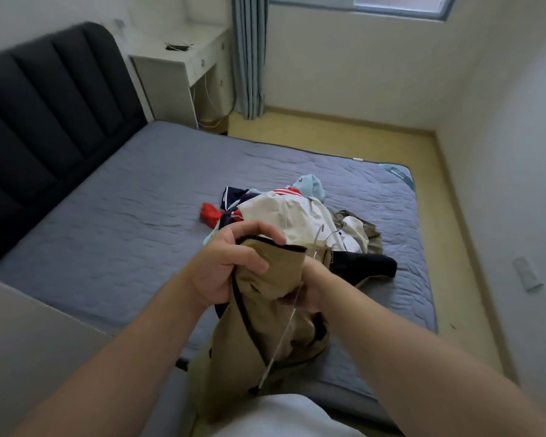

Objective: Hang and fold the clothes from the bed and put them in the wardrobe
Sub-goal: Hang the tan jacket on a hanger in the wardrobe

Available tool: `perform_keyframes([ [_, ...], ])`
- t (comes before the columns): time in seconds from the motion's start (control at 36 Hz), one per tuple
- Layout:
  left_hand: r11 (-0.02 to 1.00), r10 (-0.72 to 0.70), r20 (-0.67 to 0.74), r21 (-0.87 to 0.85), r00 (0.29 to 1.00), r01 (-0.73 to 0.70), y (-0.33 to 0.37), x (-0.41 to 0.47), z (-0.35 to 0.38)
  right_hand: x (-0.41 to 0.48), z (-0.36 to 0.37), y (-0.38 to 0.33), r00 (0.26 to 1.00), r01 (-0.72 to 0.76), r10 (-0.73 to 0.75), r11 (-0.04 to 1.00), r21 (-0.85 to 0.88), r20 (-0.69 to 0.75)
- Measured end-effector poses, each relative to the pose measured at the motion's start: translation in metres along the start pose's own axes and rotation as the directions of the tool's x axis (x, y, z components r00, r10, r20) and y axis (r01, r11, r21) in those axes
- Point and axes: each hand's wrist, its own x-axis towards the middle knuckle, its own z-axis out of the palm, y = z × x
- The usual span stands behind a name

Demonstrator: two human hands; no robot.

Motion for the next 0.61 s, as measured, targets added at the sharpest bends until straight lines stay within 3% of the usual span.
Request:
perform_keyframes([
  [0.08,0.996,-0.067,0.100,-0.045,0.993,0.071,0.002,-0.011,0.001,0.003,-0.001,0.007,0.991,0.029,-0.025,0.999,0.025,-0.134],
  [0.17,0.969,-0.238,0.162,-0.032,0.958,0.246,0.004,-0.016,-0.011,0.001,-0.004,0.008,0.981,0.062,-0.045,0.994,0.087,-0.190],
  [0.19,0.944,-0.330,0.115,0.020,0.937,0.330,0.003,-0.015,-0.015,0.000,-0.005,0.008,0.981,0.068,-0.049,0.993,0.093,-0.190],
  [0.25,0.839,-0.500,-0.128,0.174,0.857,0.515,-0.003,-0.012,-0.024,0.000,-0.008,0.007,0.979,0.119,-0.105,0.990,0.070,-0.173],
  [0.33,0.673,-0.545,-0.446,0.271,0.710,0.688,-0.021,-0.002,-0.034,-0.001,-0.015,0.006,0.956,0.249,-0.229,0.964,0.095,-0.183],
  [0.44,0.667,-0.490,-0.567,0.246,0.662,0.704,-0.046,0.018,-0.034,-0.008,-0.022,0.004,0.927,0.343,-0.320,0.934,0.099,-0.195],
  [0.53,0.741,-0.518,-0.511,0.132,0.686,0.658,-0.056,0.036,-0.023,-0.018,-0.028,0.007,0.914,0.395,-0.380,0.913,0.100,-0.143],
  [0.61,0.796,-0.521,-0.402,0.090,0.753,0.598,-0.058,0.052,-0.011,-0.027,-0.033,0.007,0.898,0.433,-0.429,0.901,0.018,-0.096],
])
